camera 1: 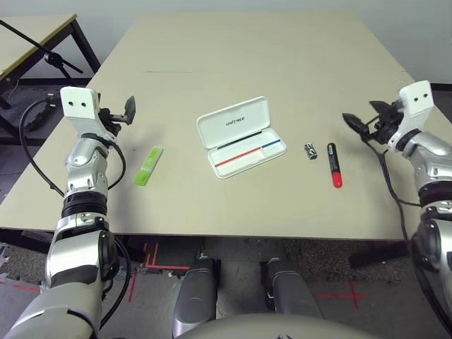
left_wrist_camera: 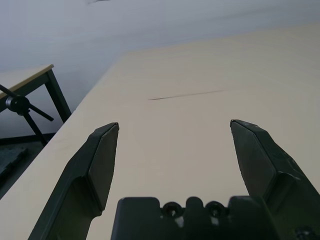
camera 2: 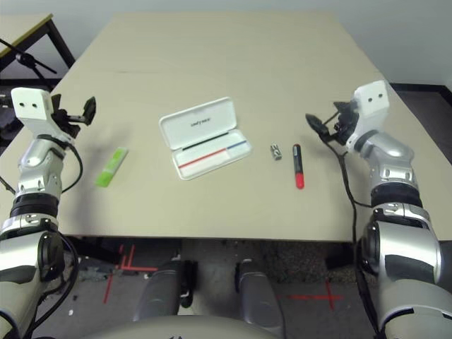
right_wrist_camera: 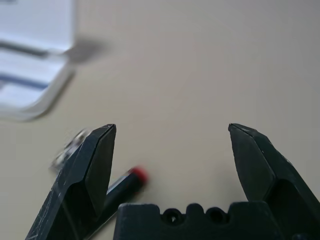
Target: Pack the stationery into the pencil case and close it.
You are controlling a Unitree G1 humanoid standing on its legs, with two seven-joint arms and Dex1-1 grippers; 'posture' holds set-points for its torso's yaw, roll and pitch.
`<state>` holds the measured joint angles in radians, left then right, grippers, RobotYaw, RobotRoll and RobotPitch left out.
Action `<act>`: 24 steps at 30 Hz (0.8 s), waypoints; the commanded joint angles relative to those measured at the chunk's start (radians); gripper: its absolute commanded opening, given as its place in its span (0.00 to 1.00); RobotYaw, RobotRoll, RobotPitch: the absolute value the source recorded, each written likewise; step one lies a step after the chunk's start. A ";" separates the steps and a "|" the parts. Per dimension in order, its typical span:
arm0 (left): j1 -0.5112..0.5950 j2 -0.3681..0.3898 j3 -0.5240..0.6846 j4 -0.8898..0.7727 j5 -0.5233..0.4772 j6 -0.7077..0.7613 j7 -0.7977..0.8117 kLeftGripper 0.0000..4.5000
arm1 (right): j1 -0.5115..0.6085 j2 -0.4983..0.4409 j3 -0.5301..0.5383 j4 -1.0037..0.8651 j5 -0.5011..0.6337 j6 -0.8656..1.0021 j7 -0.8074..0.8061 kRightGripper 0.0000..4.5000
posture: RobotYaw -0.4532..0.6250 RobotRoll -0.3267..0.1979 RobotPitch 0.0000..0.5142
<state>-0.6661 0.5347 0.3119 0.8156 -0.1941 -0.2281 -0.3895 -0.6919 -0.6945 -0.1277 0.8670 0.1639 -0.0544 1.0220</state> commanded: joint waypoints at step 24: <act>0.368 0.168 -0.417 -1.020 -0.161 0.628 -0.616 1.00 | -0.018 -0.001 0.077 -0.032 -0.027 0.058 0.115 1.00 | 0.52 0.62 0.13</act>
<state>-0.2817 0.7076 -0.0680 -0.1931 -0.3802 0.3905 -0.9987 -0.7010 -0.6977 -0.0630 0.8241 0.1517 0.0112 1.1247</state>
